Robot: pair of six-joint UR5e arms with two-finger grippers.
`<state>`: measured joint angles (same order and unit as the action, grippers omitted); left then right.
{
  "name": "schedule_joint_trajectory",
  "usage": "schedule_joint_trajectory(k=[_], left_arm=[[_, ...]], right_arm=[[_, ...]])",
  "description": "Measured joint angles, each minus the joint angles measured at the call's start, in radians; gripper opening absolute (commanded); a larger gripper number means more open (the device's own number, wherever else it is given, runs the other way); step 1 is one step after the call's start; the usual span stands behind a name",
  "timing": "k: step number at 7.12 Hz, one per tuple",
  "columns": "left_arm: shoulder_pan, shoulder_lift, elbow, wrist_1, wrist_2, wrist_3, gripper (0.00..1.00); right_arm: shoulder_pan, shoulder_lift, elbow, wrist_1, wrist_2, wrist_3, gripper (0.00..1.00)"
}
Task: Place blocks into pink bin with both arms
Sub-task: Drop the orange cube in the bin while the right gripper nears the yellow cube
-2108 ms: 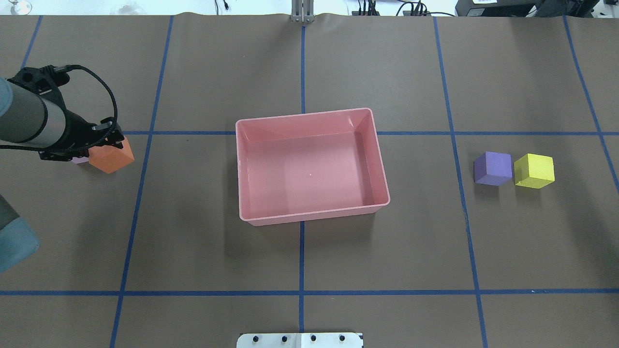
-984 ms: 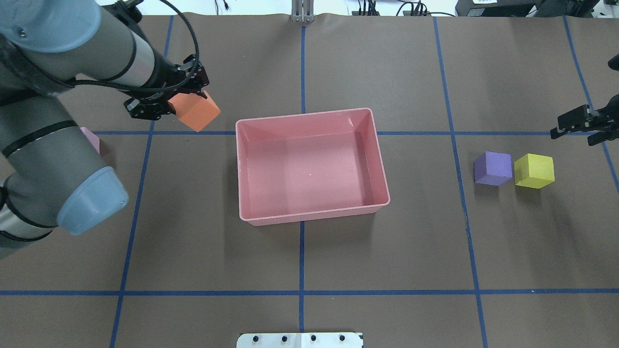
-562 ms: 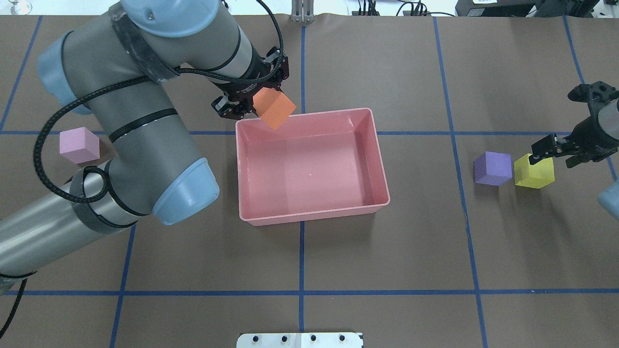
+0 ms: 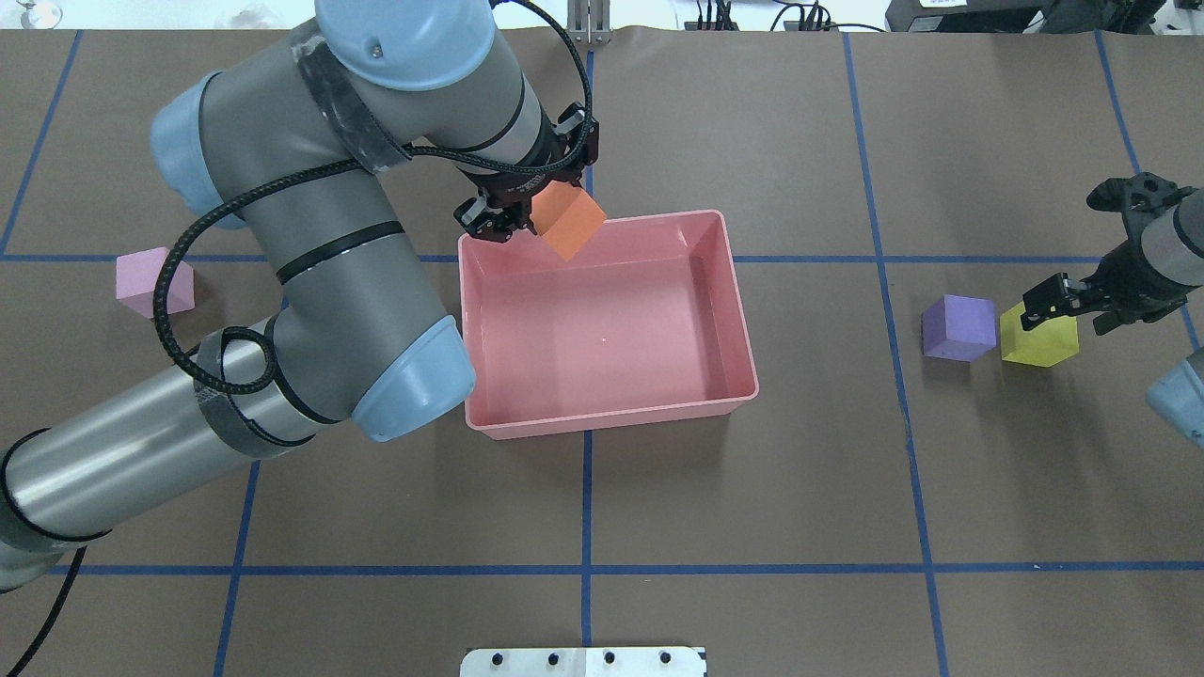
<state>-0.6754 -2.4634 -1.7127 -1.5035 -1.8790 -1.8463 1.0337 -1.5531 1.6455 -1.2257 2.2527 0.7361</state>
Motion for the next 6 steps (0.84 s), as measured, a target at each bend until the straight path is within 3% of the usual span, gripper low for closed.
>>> schedule_joint_trajectory(k=[6], left_arm=[[0.015,0.002,0.019,-0.003,0.004,0.001,0.00]], right_arm=[[-0.028,0.017,-0.027,0.000,-0.005,-0.001,1.00]])
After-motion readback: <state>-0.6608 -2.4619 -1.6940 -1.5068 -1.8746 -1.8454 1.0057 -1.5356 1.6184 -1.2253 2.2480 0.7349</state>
